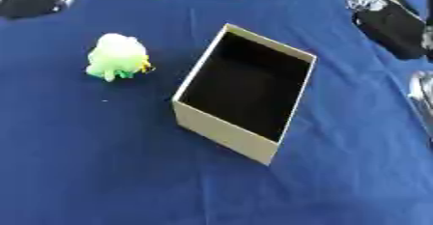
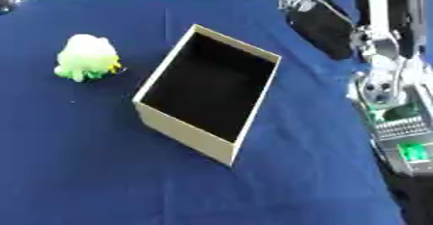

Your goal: Pick up objects on the table and place them in the box.

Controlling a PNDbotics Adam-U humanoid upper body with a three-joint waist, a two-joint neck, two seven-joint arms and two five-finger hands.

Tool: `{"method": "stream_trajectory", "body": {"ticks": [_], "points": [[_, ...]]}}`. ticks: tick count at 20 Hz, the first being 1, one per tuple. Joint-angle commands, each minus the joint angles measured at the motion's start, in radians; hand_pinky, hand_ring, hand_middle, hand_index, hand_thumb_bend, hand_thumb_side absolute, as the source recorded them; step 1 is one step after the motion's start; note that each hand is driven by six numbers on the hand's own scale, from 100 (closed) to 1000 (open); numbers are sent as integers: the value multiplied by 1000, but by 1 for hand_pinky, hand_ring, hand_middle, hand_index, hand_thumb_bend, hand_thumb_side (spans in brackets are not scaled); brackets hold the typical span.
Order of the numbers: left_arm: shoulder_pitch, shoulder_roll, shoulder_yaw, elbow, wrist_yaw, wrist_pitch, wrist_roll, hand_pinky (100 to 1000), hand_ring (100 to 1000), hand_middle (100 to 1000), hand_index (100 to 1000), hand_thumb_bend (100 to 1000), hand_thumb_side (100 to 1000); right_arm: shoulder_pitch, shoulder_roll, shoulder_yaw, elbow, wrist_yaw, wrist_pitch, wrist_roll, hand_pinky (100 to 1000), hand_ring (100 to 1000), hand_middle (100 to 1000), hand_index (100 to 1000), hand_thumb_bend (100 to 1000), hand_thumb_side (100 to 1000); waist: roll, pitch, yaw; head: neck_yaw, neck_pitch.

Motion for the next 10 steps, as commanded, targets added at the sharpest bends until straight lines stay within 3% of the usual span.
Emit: {"method": "stream_trajectory", "body": {"ticks": [1,7,10], "points": [[-46,17,-26,57,-31,-42,-42,593,744,676,797,256,697,-14,-15,-1,-15,-8,1,1,888,754,757,887,100,543,2,-18,0,-5,-13],[-83,26,-69,128,-41,-108,-159,601,755,699,812,332,671,-13,-18,2,-15,-10,2,3,888,754,757,887,100,543,6,-19,0,-14,-16],[-93,42,-84,156,-43,-122,-197,615,777,740,833,444,678,-12,-20,2,-15,-10,2,3,888,753,757,887,100,544,8,-20,1,-16,-15]]}}
